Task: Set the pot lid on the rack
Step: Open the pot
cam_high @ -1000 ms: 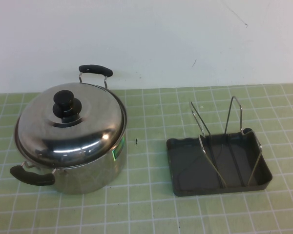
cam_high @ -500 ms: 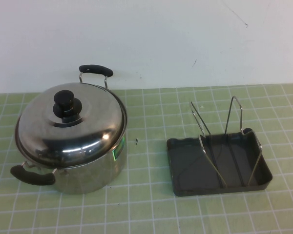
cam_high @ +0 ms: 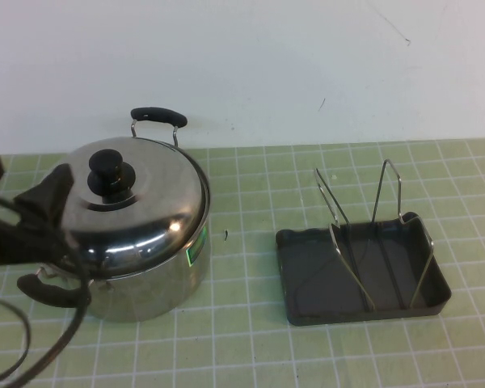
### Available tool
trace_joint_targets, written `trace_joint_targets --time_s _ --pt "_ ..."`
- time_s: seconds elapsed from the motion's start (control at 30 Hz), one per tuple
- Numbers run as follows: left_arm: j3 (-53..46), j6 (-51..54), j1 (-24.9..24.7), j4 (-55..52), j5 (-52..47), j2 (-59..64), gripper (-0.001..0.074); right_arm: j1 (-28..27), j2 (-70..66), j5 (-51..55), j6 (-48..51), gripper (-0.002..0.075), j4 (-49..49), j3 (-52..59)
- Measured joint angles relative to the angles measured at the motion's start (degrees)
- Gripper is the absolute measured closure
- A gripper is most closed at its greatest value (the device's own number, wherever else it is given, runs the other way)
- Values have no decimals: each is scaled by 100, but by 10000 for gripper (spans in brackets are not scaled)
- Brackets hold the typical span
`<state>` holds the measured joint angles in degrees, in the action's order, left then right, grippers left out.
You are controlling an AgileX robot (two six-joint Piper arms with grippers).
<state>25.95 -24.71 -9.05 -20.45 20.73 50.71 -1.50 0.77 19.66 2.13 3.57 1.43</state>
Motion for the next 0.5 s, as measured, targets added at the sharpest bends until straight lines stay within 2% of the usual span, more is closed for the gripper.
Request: trace_joint_targets --time_s 0.2,0.5 --pt "339 -15 0 -81 1271 1466 158 0 0 0 0 655 0 0" --pt "1207 16 0 -120 1655 3125 175 0 0 12 0 655 8 0"
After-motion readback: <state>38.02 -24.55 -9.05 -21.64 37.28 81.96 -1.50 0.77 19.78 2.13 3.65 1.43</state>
